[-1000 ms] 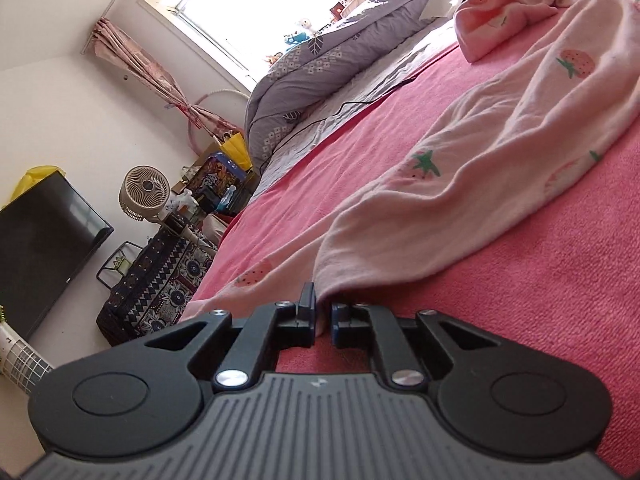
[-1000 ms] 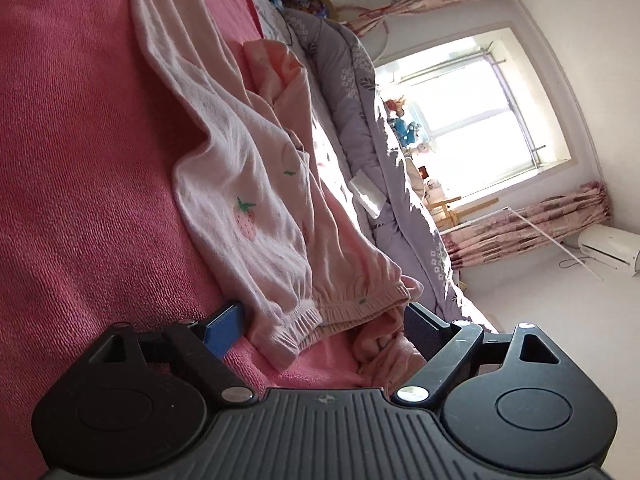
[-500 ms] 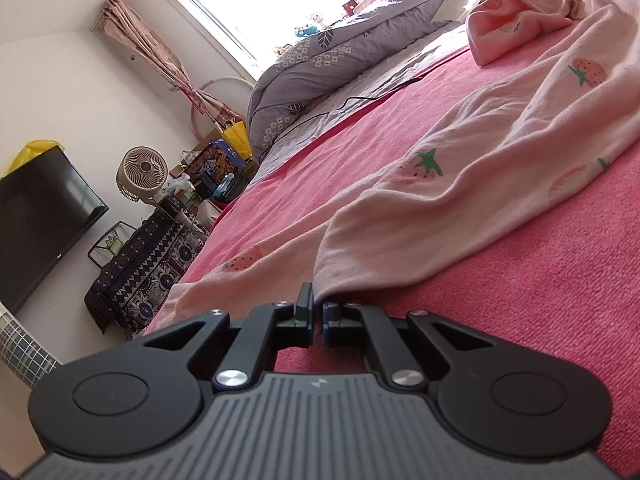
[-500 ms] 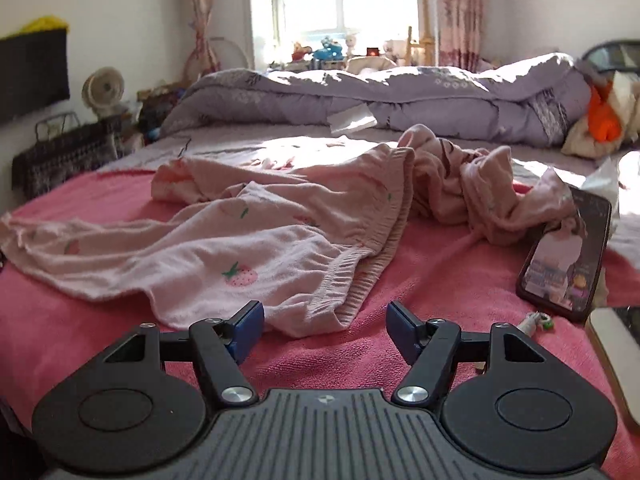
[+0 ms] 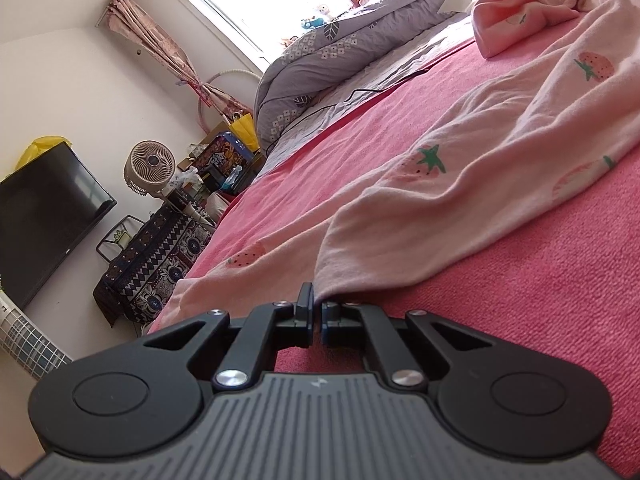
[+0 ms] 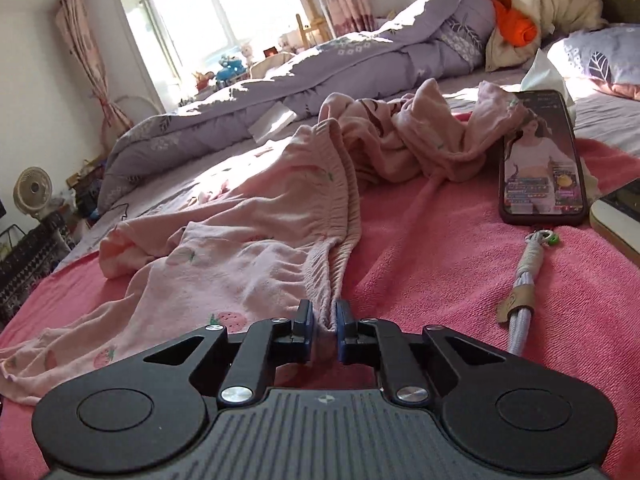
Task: Fold clothes
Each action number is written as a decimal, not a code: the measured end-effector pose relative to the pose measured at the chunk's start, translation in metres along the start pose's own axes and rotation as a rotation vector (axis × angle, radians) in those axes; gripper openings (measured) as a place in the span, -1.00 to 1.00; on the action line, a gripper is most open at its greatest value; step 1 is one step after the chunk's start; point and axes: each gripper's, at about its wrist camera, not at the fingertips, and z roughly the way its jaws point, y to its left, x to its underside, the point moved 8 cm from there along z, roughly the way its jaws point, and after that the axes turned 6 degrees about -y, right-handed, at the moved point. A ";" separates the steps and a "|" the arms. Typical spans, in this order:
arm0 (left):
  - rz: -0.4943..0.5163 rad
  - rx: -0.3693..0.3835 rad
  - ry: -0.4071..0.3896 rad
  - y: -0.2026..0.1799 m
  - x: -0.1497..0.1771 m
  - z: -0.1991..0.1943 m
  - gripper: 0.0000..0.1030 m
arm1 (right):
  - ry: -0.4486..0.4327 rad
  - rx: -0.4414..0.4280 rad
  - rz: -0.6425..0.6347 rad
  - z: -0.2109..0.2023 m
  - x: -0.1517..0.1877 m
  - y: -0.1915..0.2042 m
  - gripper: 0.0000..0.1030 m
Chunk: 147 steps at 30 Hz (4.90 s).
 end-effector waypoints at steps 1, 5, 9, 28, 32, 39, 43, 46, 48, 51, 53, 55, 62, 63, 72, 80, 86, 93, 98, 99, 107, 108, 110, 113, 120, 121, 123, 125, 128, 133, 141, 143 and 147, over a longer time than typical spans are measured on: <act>0.002 0.000 0.001 0.000 0.000 0.000 -1.00 | -0.012 0.013 -0.010 -0.003 -0.005 -0.003 -0.83; 0.005 0.000 0.003 0.001 0.000 0.000 -1.00 | -0.029 0.041 -0.014 -0.010 -0.015 -0.021 -0.83; 0.005 0.001 0.004 0.000 -0.001 0.001 -1.00 | 0.021 0.095 -0.167 0.002 0.010 -0.018 -0.79; -0.040 0.004 -0.019 0.002 0.001 0.000 -1.00 | 0.110 0.174 -0.460 -0.019 -0.009 0.017 -0.40; -0.049 0.005 -0.023 0.004 0.002 -0.001 -1.00 | 0.091 0.134 -0.515 -0.030 -0.014 0.040 -0.22; -0.082 -0.018 -0.023 0.019 0.004 -0.011 -0.23 | 0.088 0.021 -0.633 -0.028 -0.009 0.097 -0.09; -0.147 -0.006 -0.001 0.037 0.010 -0.020 0.11 | 0.098 -0.075 -0.685 -0.020 0.000 0.137 -0.07; -0.207 0.007 0.026 0.052 0.016 -0.024 0.32 | 0.094 -0.215 -0.705 -0.013 0.011 0.178 -0.03; -0.268 0.015 0.051 0.065 0.021 -0.024 0.46 | 0.082 -0.322 -0.690 -0.009 0.018 0.204 0.04; -0.382 0.019 0.084 0.089 0.030 -0.023 0.48 | 0.086 -0.500 -0.653 0.001 0.038 0.243 0.06; -0.459 0.001 0.097 0.107 0.035 -0.019 0.54 | 0.124 -0.567 -0.643 0.011 0.056 0.259 0.06; -0.514 -0.011 0.103 0.121 0.039 -0.012 0.58 | 0.181 -0.606 -0.645 0.023 0.077 0.271 0.06; -0.631 -0.072 0.136 0.138 0.050 0.019 0.74 | 0.153 -0.613 -0.655 0.037 0.099 0.272 0.28; -0.710 -0.067 0.147 0.143 0.056 0.024 0.74 | 0.158 -0.618 -0.645 0.039 0.100 0.273 0.29; -0.982 -0.056 0.160 0.164 0.075 0.067 0.35 | 0.164 -0.631 -0.638 0.042 0.101 0.274 0.38; -0.858 -0.085 0.108 0.161 0.049 0.058 -0.53 | 0.165 -0.638 -0.633 0.042 0.102 0.273 0.43; -0.826 -0.062 0.151 0.172 0.065 0.058 -0.15 | 0.112 -0.642 -0.699 0.030 0.092 0.282 0.55; -0.841 -0.087 0.169 0.180 0.070 0.065 0.23 | 0.223 -0.653 -0.731 0.050 0.105 0.288 0.79; -0.755 -0.267 0.194 0.197 0.072 0.064 0.22 | 0.230 -0.737 -0.708 0.027 0.101 0.276 0.61; -0.720 -0.358 0.210 0.207 0.075 0.062 0.19 | 0.224 -0.737 -0.722 0.022 0.102 0.273 0.60; -0.690 -0.287 0.177 0.193 0.072 0.037 0.12 | 0.129 -0.781 -0.779 0.001 0.103 0.295 0.57; -0.655 -0.248 0.149 0.183 0.060 0.031 0.14 | 0.107 -0.803 -0.777 0.001 0.097 0.302 0.57; -0.628 -0.159 0.097 0.162 0.038 0.021 0.19 | 0.057 -0.833 -0.797 0.002 0.089 0.312 0.65; -0.609 -0.022 0.030 0.126 0.007 0.010 0.29 | 0.016 -0.779 -0.891 0.028 0.085 0.321 1.00; -0.543 0.109 0.023 0.049 -0.018 0.023 0.42 | 0.291 -0.762 -0.731 0.083 0.093 0.306 1.00; -0.538 0.104 0.026 0.043 -0.017 0.026 0.42 | 0.285 -0.760 -0.738 0.081 0.094 0.306 1.00; -0.534 0.101 0.031 0.037 -0.015 0.030 0.43 | 0.271 -0.745 -0.768 0.079 0.097 0.307 1.00; -0.551 0.113 0.034 0.039 -0.013 0.029 0.43 | 0.260 -0.741 -0.778 0.077 0.098 0.308 1.00; -0.595 0.134 0.041 0.043 -0.006 0.030 0.51 | 0.275 -0.749 -0.759 0.078 0.098 0.307 1.00; -0.597 0.123 0.047 0.043 -0.002 0.028 0.56 | 0.271 -0.745 -0.766 0.079 0.099 0.310 1.00; -0.592 0.108 0.053 0.042 -0.002 0.027 0.61 | 0.270 -0.736 -0.761 0.076 0.100 0.311 1.00; -0.590 0.104 0.056 0.043 -0.002 0.027 0.62 | 0.275 -0.714 -0.750 0.074 0.100 0.311 1.00; -0.570 0.094 0.066 0.047 0.001 0.023 0.70 | 0.296 -0.634 -0.739 0.064 0.101 0.304 1.00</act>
